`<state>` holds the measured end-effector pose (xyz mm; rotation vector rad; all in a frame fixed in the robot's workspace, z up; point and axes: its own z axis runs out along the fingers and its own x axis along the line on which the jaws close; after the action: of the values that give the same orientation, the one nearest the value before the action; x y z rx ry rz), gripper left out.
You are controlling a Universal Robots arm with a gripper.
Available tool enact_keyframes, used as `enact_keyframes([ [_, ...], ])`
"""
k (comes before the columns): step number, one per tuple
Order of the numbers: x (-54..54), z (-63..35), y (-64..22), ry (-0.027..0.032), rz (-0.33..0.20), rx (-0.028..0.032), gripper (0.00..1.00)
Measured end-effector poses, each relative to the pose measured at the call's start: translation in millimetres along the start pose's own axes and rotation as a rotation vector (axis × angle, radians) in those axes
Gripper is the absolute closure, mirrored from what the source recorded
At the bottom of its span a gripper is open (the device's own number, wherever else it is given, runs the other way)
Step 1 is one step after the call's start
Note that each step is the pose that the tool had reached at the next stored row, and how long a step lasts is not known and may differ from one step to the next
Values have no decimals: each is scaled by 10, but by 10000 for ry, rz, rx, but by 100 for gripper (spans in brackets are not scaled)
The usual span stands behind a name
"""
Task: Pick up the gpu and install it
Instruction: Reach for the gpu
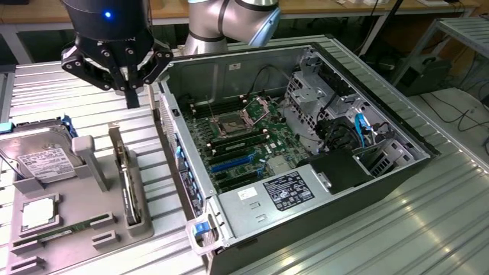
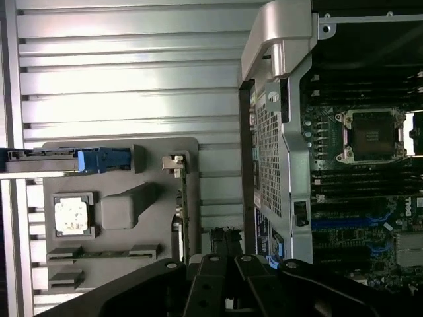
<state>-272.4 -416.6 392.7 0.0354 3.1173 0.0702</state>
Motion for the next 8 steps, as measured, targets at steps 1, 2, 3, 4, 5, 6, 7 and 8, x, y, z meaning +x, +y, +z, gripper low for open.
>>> enact_keyframes([
  [1,4,0,-3,5,-96,-2,89],
  [2,10,0,-9,8,-170,-5,89],
  [3,22,1,-24,12,-261,-11,89],
  [4,38,0,-50,16,-334,-17,89],
  [5,47,0,-69,16,-355,-20,89],
  [6,55,0,-94,16,-373,-23,89],
  [7,64,0,-120,18,-384,-23,89],
  [8,72,-2,-147,20,-394,-22,89],
])
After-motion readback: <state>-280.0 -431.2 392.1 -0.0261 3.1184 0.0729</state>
